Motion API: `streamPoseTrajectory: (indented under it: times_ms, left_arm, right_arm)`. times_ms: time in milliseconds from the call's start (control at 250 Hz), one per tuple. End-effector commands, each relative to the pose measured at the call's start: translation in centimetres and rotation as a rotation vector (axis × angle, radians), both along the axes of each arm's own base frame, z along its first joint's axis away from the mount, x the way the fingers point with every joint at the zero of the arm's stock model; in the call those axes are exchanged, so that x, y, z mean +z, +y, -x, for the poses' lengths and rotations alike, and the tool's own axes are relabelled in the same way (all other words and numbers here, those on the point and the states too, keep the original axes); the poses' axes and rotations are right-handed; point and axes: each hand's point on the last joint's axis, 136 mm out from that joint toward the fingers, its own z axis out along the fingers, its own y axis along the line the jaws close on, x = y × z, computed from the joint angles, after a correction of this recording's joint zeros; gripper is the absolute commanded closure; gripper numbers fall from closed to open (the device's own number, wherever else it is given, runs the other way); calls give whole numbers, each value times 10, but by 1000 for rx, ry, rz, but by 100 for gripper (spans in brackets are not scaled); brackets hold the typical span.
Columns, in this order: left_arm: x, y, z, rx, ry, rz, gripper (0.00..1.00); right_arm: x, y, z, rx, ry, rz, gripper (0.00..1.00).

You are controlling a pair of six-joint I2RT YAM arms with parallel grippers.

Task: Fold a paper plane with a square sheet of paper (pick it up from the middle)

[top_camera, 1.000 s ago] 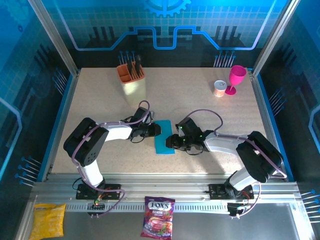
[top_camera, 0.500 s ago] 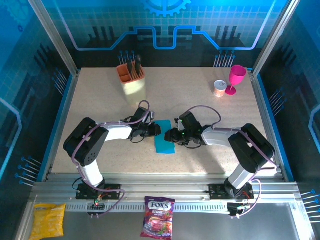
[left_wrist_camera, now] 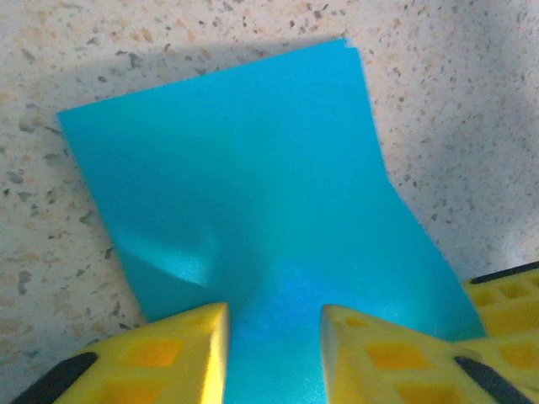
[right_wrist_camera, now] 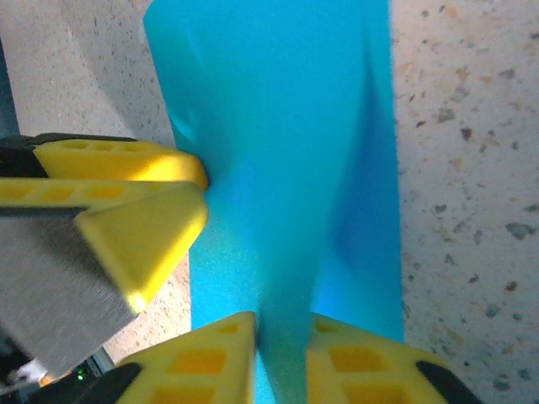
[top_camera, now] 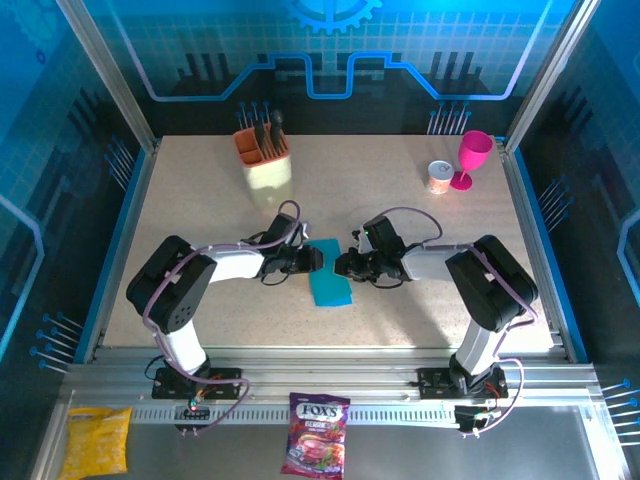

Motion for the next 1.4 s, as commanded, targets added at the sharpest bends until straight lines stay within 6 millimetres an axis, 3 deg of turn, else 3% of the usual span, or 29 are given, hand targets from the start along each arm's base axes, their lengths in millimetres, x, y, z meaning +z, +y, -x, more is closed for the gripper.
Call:
streamPoseTrajectory:
  times_ms: [0,136,280,499,675,1035,1242,1394]
  left_arm:
    - [31,-3,-5,-25,-56,8,56]
    - [53,-4,-3,-33,-92,26,44]
    - [61,-5,18,-64,-114,10,36]
    - [47,-13,71,-137,-177,-92,32]
    - [39,-26,96,-212,-275,-190,30]
    - [38,-82,104,-355,-413,-235,28]
    - [26,-93,99,-377,-421,-264,27]
    - [15,-90,96,-367,-418,-301,29]
  right_arm:
    - [-2,2,-1,9,6,-33,86]
    - [-7,2,-1,-4,16,-35,92]
    - [-12,-1,2,-24,31,-20,93]
    - [-16,-5,6,-47,44,1,94]
    - [-17,-7,9,-54,48,8,95]
    - [-16,-5,13,-56,49,15,95]
    - [-16,-4,15,-57,53,10,95]
    - [-16,-4,16,-57,55,7,95]
